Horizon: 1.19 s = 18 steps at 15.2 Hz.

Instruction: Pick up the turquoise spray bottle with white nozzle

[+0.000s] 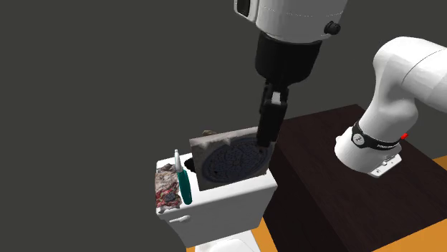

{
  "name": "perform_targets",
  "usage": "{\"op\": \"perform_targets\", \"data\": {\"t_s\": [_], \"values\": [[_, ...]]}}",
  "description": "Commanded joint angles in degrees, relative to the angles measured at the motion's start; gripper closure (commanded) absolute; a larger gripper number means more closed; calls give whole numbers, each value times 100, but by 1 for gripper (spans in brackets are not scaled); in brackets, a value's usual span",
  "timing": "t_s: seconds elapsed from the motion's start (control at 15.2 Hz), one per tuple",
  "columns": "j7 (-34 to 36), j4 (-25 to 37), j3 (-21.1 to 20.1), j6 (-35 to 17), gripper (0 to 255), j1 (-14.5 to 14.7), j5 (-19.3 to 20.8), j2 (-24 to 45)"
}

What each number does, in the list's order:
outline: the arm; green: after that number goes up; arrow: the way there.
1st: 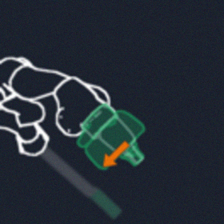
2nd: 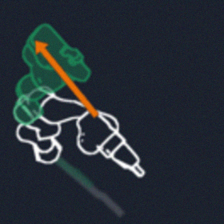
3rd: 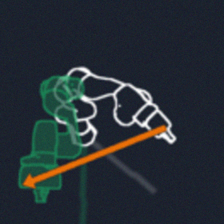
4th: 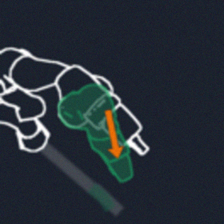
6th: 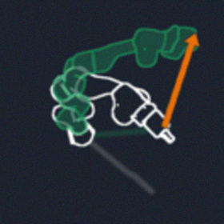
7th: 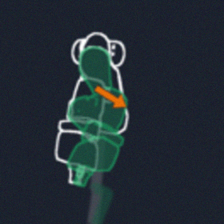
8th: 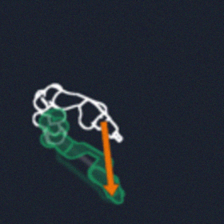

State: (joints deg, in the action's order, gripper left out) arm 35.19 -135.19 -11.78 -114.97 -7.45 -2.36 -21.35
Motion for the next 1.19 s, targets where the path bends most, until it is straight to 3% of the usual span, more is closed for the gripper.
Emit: {"op": "perform_targets", "data": {"t_s": [0.0, 0.53, 1.12], "values": [[388, 140, -87, -280, 0, -118, 107, 440], [1950, 849, -188, -1130, 0, -432, 744, 2182], [3474, 2042, 215, -1594, 0, -453, 1373, 4060]]}}
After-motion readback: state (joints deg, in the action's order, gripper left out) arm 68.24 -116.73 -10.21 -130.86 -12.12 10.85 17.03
